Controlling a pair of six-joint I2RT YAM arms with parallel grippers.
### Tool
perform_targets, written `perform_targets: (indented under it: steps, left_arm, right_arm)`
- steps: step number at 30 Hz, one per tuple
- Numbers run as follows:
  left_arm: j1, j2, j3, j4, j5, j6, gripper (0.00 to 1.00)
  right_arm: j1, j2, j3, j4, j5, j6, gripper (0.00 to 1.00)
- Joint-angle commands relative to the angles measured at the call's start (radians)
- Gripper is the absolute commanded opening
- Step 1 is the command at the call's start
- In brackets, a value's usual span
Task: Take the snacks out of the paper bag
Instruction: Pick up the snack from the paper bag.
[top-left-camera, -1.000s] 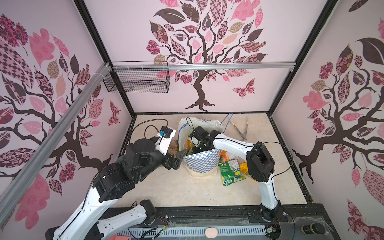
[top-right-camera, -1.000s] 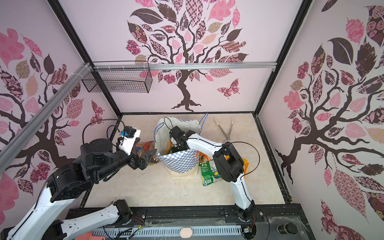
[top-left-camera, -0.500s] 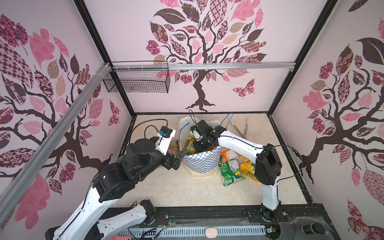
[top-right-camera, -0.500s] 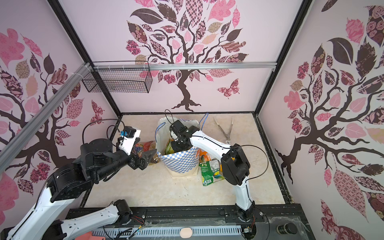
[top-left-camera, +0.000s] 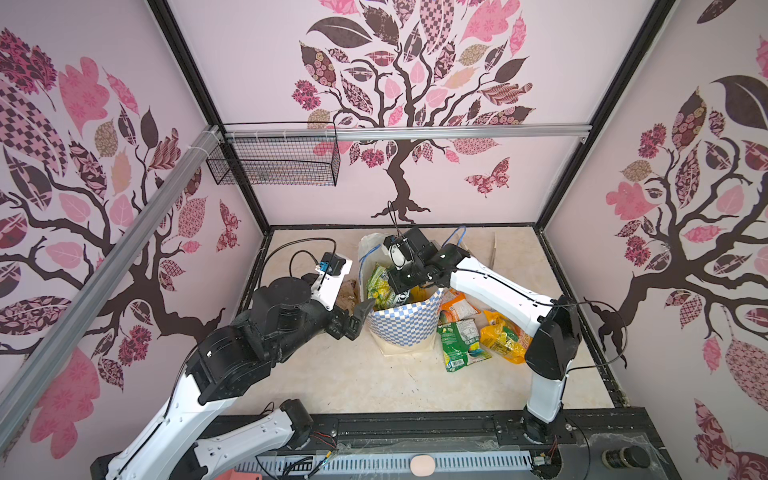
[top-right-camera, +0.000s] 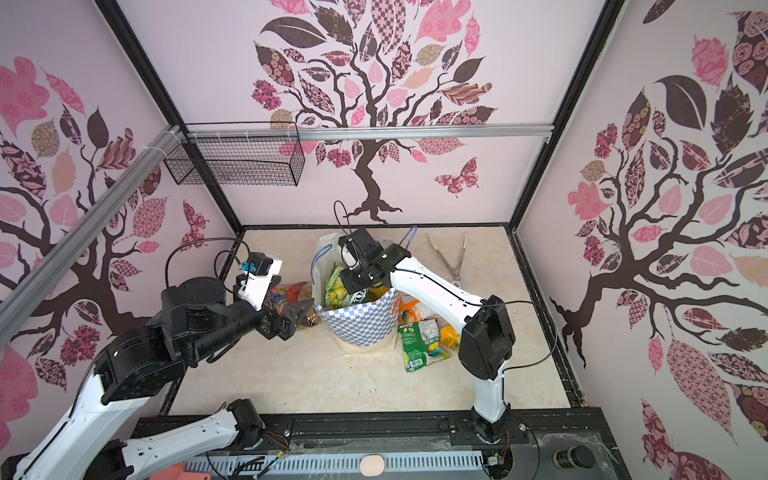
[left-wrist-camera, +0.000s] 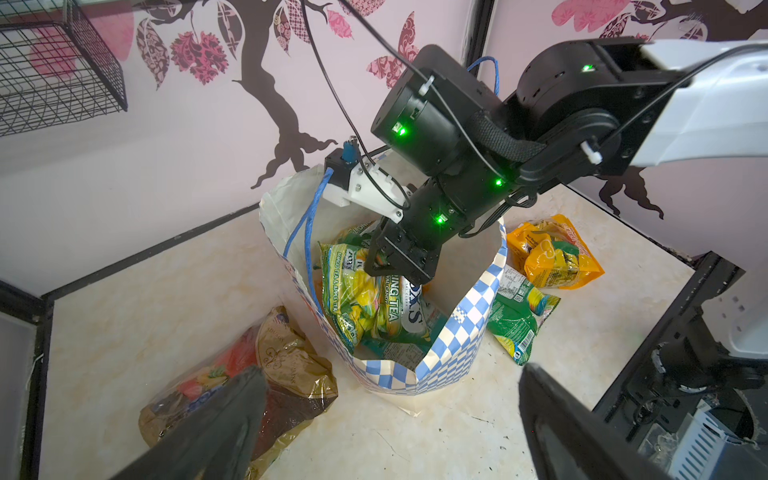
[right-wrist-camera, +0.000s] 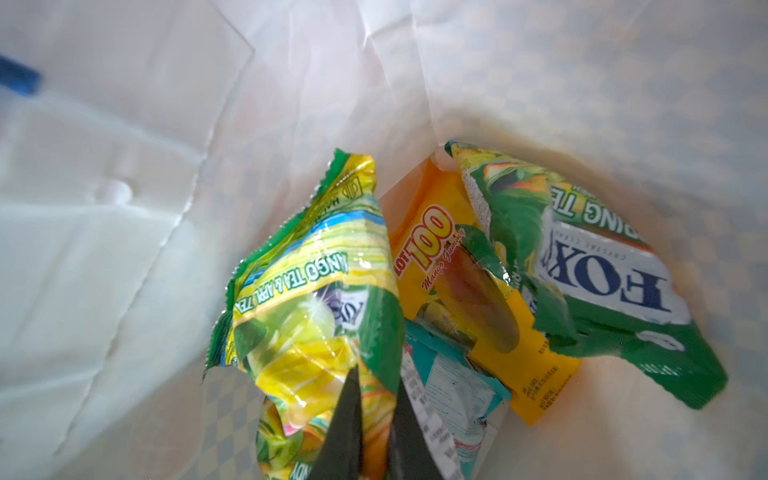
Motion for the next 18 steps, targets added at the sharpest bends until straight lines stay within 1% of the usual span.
perform_targets:
  steps: [1,8,13,18]
  left_arm:
    - [-0.005,0.0,-0.02,0.026,0.011,-0.011,0.96]
    - [-0.004,-0.004,-0.02,0.024,0.013,-0.012,0.96]
    - [-0.005,-0.004,-0.016,0.029,0.02,-0.014,0.97]
    - [-0.004,-0.002,-0.015,0.032,0.03,-0.018,0.96]
  right_arm:
    - [-0.001,-0.116,0.013,0.067,0.019,0.019,0.06]
    - [-0.002,-0.191,-0.031,0.139,0.049,0.036,0.05]
    - [-0.002,-0.218,-0.012,0.144,0.041,0.05,0.05]
    - [-0.002,-0.252,0.013,0.146,0.059,0.053,0.05]
